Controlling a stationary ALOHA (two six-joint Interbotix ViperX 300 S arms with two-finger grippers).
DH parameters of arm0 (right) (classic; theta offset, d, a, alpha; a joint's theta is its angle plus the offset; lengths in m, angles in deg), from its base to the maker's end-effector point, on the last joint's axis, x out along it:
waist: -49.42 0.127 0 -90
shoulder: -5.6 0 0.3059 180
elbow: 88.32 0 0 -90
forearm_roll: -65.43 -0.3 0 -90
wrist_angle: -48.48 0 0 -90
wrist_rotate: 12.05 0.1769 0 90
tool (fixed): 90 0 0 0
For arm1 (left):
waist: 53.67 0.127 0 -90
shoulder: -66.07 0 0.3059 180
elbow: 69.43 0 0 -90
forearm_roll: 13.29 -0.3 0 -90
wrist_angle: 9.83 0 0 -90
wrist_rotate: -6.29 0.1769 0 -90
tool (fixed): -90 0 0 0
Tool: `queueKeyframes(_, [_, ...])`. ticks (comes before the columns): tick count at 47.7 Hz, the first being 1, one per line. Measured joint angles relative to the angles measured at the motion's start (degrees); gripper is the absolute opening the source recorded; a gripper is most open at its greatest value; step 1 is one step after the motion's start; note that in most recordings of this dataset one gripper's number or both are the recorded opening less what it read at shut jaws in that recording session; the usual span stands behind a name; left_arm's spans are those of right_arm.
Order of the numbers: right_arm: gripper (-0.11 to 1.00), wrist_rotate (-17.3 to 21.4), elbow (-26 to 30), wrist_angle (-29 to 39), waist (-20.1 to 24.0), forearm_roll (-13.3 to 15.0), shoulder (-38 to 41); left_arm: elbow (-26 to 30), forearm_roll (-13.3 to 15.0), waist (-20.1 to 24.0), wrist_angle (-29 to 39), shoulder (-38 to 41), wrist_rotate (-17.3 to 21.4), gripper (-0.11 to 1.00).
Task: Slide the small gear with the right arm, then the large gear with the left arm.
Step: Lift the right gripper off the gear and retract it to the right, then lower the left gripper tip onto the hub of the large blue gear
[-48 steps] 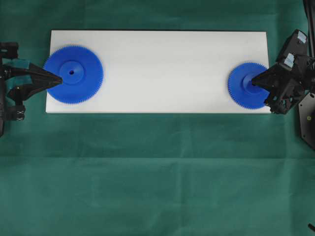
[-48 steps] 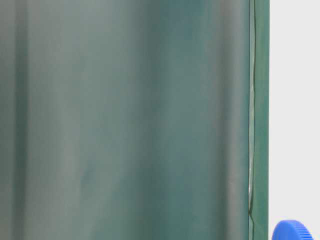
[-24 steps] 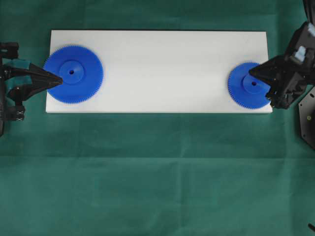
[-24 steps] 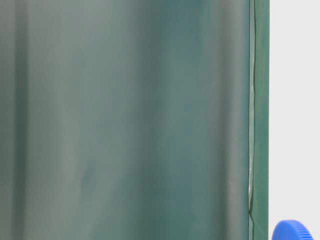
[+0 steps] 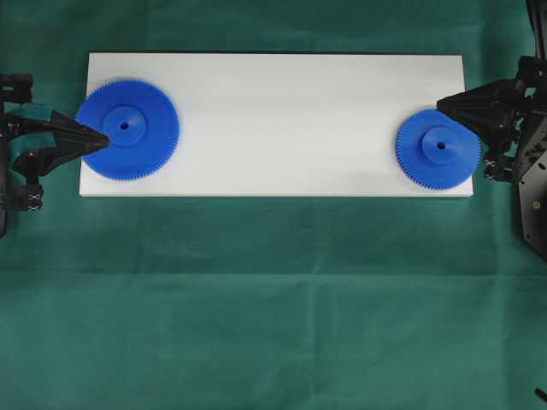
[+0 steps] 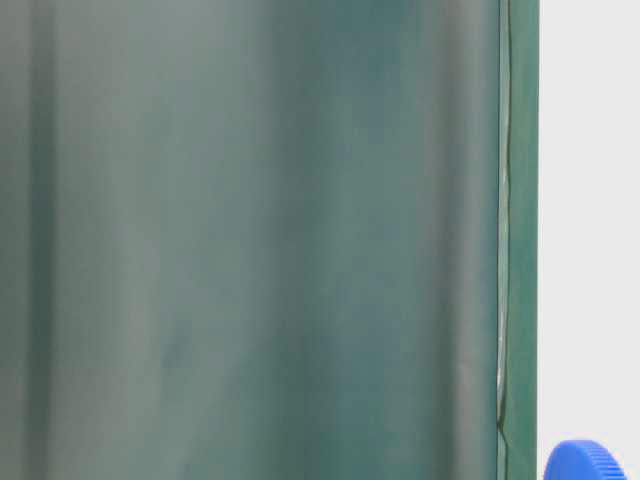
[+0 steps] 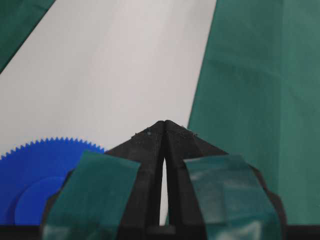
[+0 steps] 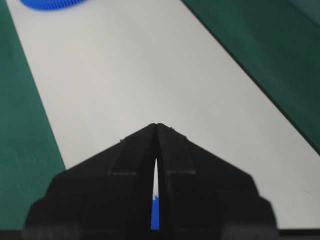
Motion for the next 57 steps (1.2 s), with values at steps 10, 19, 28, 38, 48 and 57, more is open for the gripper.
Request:
queueKeyframes(10, [0.5,0.09,-1.23,-0.09,0.0,0.0,-0.88,0.09,0.0,0.0,0.0,0.0,0.0,0.0])
queueKeyframes(19, [0.5,0.09,-1.32,-1.23,0.0,0.09,-1.05,0.09,0.0,0.0,0.0,0.0,0.0,0.0])
queueKeyframes(28, [0.5,0.09,-1.58,-3.69,0.0,0.0,-1.41,0.09,0.0,0.79,0.0,-0.09,0.0,0.0])
queueKeyframes(38, [0.5,0.09,-2.29,-3.96,0.0,0.0,-2.02,0.09,0.0,3.69,0.0,0.0,0.18,0.0])
queueKeyframes(48, [0.5,0.09,-2.81,-4.04,0.0,0.09,-2.99,0.09,0.0,7.03,0.44,0.0,0.26,0.0])
queueKeyframes(57, [0.5,0.09,-3.08,-4.04,0.0,0.09,-3.25,0.35,0.0,7.21,6.24,1.85,0.62,0.0])
